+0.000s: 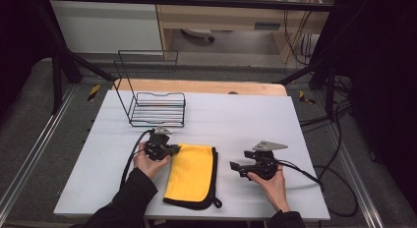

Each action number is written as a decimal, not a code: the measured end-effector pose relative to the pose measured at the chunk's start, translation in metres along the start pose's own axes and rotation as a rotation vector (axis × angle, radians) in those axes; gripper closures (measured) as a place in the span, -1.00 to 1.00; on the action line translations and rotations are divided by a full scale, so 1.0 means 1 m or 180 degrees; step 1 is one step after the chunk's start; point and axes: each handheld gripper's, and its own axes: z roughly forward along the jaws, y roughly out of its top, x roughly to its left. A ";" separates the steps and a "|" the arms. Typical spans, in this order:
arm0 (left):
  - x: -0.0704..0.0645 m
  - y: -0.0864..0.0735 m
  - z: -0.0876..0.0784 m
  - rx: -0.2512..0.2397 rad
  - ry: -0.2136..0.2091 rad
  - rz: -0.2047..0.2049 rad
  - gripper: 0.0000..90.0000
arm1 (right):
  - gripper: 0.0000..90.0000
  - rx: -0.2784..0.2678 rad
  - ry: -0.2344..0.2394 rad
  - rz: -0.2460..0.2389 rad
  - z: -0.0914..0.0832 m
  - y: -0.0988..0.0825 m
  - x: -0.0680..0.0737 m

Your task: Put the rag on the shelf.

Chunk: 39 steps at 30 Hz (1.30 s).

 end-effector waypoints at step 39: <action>0.009 -0.014 0.012 -0.0107 -0.0058 0.0059 0.79 | 0.67 0.0479 0.0152 0.0374 0.092 0.035 0.031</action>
